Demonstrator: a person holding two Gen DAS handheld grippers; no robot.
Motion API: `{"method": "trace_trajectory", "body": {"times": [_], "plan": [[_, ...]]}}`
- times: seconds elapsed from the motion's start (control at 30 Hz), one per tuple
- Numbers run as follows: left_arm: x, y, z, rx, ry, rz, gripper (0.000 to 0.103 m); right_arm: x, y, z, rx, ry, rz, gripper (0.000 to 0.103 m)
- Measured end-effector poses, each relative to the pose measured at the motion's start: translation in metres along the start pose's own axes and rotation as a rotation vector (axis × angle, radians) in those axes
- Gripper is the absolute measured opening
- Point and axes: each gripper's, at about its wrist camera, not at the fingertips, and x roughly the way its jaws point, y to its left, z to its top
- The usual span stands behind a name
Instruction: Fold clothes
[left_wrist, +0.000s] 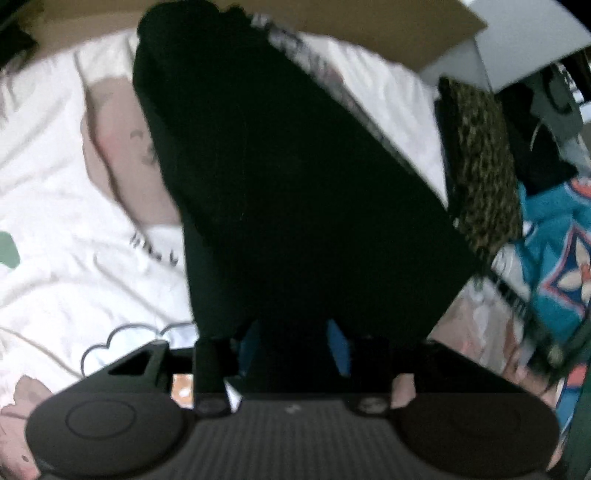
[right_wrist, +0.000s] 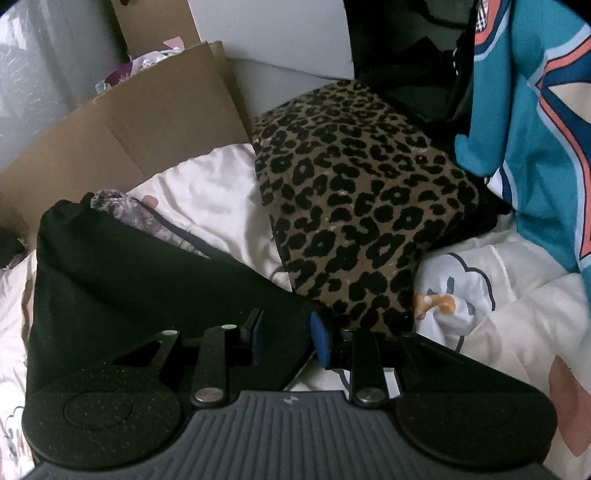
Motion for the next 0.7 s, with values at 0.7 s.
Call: {"method": "trace_trajectory", "body": {"times": [0.7], "plan": [[0.005, -0.066, 0.126, -0.061, -0.249, 0.131, 0.045, -0.001, 0.009, 0.024, -0.025, -0.083, 0.218, 0.04]]}}
